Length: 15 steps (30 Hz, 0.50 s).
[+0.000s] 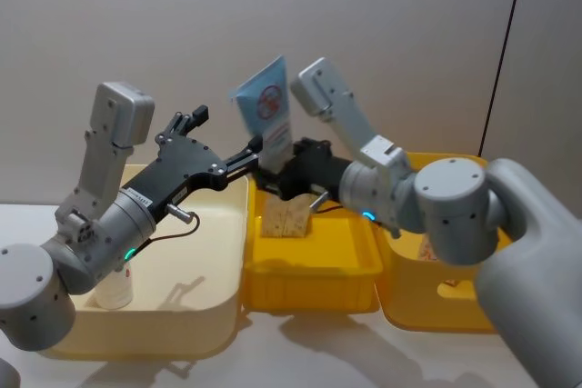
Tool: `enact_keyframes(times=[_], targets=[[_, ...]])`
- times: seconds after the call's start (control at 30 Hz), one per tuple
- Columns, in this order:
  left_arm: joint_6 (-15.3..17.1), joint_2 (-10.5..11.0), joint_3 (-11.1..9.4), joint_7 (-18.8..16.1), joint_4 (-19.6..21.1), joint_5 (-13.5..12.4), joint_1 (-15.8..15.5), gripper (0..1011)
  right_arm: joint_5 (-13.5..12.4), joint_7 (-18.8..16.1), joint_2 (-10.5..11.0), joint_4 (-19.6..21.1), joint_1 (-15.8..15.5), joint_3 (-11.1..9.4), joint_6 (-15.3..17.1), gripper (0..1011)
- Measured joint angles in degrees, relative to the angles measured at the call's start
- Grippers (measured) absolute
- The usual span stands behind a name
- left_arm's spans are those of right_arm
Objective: Bimanual collaborative sorting of washing and personal care products
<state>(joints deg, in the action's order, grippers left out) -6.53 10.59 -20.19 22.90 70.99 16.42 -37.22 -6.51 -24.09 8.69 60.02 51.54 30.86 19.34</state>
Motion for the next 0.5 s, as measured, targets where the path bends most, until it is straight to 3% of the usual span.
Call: enact_keyframes(times=[0.5], targets=[[0.0, 0.0, 0.0, 0.0, 0.0, 0.0, 0.0, 1003, 3.2, 4.9, 4.9, 5.0, 0.3, -2.8, 7.8, 660]])
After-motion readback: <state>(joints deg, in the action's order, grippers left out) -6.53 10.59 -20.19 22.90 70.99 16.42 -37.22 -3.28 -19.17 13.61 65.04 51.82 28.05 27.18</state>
